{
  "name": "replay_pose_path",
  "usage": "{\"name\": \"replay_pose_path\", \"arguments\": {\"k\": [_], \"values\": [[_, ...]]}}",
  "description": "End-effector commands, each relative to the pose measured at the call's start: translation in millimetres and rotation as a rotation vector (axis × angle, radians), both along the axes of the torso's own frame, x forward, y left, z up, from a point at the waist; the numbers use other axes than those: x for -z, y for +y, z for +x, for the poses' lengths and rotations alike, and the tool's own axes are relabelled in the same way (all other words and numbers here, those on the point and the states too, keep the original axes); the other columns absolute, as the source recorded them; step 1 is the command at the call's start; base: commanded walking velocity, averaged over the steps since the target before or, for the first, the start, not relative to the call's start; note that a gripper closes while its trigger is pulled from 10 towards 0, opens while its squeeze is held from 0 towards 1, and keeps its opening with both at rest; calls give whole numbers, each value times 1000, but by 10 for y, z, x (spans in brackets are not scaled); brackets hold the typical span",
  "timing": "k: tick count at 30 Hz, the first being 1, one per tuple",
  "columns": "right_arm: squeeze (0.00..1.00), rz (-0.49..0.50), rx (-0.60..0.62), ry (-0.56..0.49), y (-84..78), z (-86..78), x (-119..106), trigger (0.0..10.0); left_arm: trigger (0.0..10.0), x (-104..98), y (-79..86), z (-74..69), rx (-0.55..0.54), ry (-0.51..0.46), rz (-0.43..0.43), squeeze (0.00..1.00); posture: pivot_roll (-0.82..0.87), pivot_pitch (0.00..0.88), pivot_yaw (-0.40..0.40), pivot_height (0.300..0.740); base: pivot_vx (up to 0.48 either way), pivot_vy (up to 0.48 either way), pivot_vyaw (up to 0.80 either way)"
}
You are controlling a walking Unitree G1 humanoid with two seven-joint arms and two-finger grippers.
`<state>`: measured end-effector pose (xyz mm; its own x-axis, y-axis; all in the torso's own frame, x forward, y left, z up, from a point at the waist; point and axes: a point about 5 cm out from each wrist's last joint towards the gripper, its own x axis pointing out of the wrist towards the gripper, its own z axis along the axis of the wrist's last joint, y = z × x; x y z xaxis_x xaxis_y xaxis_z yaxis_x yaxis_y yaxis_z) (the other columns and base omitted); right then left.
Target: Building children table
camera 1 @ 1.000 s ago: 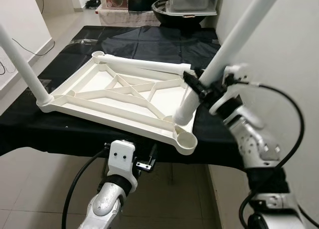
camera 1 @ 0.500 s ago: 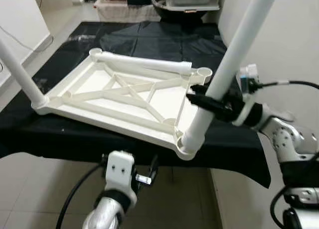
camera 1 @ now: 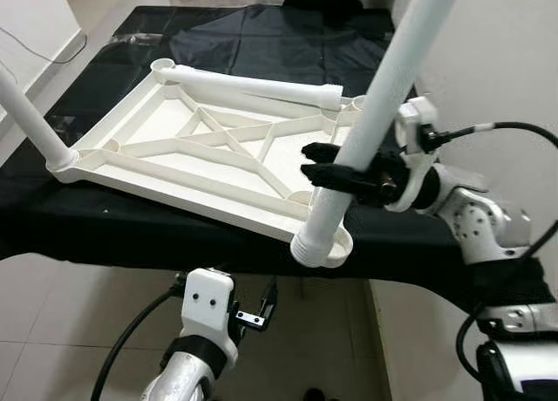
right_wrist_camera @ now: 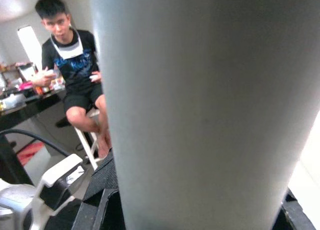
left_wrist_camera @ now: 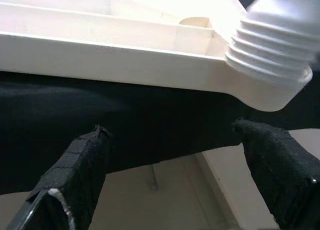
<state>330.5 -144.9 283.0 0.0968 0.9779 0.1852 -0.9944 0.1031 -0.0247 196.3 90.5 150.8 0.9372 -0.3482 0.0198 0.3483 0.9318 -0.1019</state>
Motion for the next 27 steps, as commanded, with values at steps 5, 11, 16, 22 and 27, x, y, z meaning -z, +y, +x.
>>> {"name": "replay_pose_path", "arguments": {"k": [5, 11, 16, 22, 27], "values": [[0, -30, -25, -4, -35, 20, 24, 10000, 10000, 18, -6, -62, 6, 28, 5, 0, 97, 315, -39, 740, 0, 0, 0], [0, -62, -57, -13, -178, -3, 5, 10000, 10000, 12, -31, -80, 9, 34, 6, 0, 93, 312, -36, 740, 0, 0, 0], [0, -103, -93, -47, -203, -48, 23, 10000, 10000, 11, -50, -78, 14, 37, 7, 0, 90, 311, -34, 740, 0, 0, 0], [0, -141, -117, -58, -170, -70, 85, 10000, 10000, 11, -53, -78, 15, 38, 9, 0, 91, 312, -34, 740, 0, 0, 0], [0, -210, -101, -81, -117, -51, 170, 10000, 10000, 3, -46, -80, 14, 39, 10, 0, 94, 309, -33, 740, 0, 0, 0]]}}
